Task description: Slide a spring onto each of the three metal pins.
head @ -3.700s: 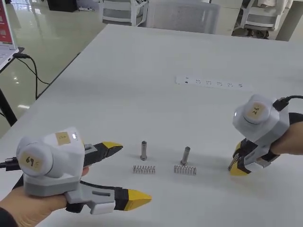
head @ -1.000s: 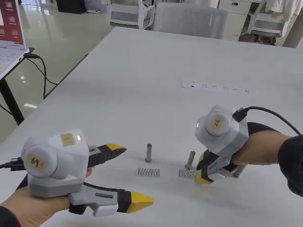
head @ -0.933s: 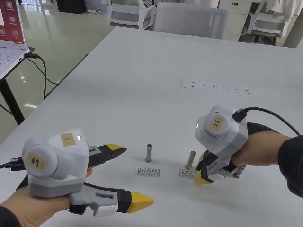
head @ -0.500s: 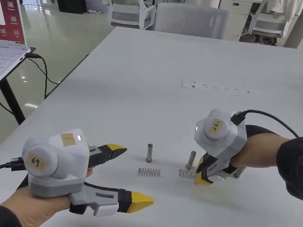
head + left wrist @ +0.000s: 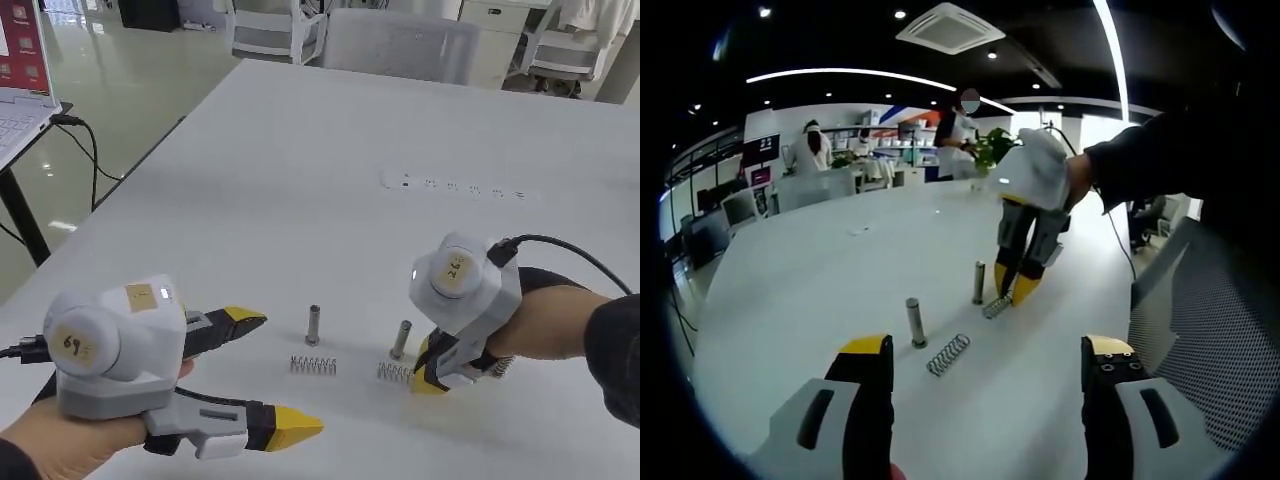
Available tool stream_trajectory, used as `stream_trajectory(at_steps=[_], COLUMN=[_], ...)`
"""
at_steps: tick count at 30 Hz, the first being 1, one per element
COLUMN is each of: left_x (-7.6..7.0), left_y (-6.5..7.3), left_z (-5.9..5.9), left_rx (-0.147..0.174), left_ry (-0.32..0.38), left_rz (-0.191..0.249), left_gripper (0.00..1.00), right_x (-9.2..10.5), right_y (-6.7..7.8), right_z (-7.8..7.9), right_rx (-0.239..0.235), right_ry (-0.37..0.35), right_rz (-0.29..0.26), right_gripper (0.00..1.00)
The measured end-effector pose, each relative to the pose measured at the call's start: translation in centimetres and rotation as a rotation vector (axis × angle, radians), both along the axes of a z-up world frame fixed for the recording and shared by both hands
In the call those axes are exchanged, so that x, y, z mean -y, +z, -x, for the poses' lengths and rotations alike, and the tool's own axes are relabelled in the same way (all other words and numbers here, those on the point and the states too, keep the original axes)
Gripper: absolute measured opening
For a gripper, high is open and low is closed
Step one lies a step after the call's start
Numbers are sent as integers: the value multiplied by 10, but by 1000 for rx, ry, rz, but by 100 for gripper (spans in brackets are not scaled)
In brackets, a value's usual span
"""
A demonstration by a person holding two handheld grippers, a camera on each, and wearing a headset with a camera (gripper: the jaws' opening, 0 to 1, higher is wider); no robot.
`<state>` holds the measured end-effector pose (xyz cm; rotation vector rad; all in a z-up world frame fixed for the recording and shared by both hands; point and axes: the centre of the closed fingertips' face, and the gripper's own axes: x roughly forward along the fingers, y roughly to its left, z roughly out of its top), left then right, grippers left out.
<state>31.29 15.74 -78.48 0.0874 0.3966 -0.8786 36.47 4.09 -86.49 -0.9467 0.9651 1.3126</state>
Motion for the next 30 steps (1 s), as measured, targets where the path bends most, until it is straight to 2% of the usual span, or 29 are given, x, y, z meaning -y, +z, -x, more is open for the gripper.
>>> stream_trajectory(at_steps=[5, 17, 25, 30], left_x=[4, 15, 22, 28], left_y=[1, 5, 9, 10], left_z=[1, 3, 2, 2], left_rx=[2, 9, 22, 31], left_ry=[-12, -46, -74, -97], left_rz=[-1, -7, -20, -22], left_gripper=[74, 72, 69, 64], right_x=[3, 5, 2, 2], right_y=[6, 31, 49, 54], right_z=[5, 23, 28, 31], right_rx=[-3, -21, -6, 1], right_ry=[-2, 23, 49, 60], right_rz=[1, -24, -33, -29], right_gripper=[13, 13, 13, 13])
